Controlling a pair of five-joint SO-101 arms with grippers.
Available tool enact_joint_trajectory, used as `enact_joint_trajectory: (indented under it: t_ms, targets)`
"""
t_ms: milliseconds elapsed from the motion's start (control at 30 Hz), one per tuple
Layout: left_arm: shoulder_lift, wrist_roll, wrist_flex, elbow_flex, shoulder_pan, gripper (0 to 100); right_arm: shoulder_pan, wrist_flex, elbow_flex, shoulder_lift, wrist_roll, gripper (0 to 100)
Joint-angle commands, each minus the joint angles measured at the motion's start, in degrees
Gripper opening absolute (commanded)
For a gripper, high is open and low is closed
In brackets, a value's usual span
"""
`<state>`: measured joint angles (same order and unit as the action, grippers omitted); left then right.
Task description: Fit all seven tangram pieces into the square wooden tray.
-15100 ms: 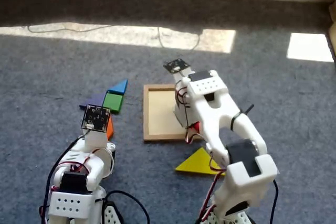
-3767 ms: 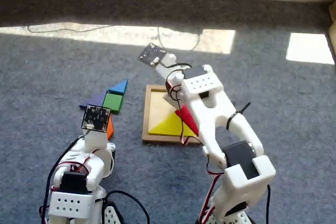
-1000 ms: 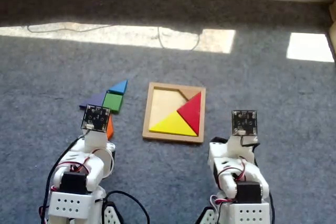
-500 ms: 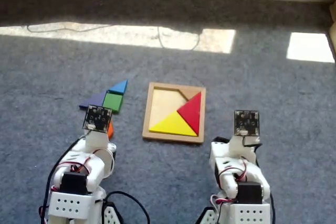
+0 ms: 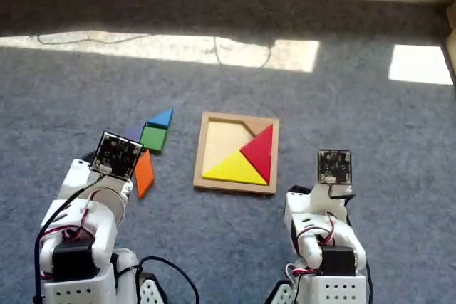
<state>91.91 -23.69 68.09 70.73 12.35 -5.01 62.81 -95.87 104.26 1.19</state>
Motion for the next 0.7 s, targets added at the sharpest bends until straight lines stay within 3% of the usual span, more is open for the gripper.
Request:
enact_joint_trajectory:
  t_ms: [0, 133, 300, 667]
  targets:
    - [-11.21, -0.44, 4.31, -10.68, 0.4, 8, 0.48, -0.13, -8.66, 0.84, 0.0, 0.6]
    - [-29.14, 0.0, 7.82, -17.27, -0.84, 16, 0.48, -0.04, -8.66, 0.84, 0.0, 0.6]
    - [-47.6, 12.22, 7.21, -21.23, -0.84, 30, 0.48, -0.04, -8.66, 0.84, 0.0, 0.6]
    - [-65.45, 23.74, -8.79, -24.48, -0.84, 30, 0.57, 0.04, -8.66, 0.84, 0.0, 0.6]
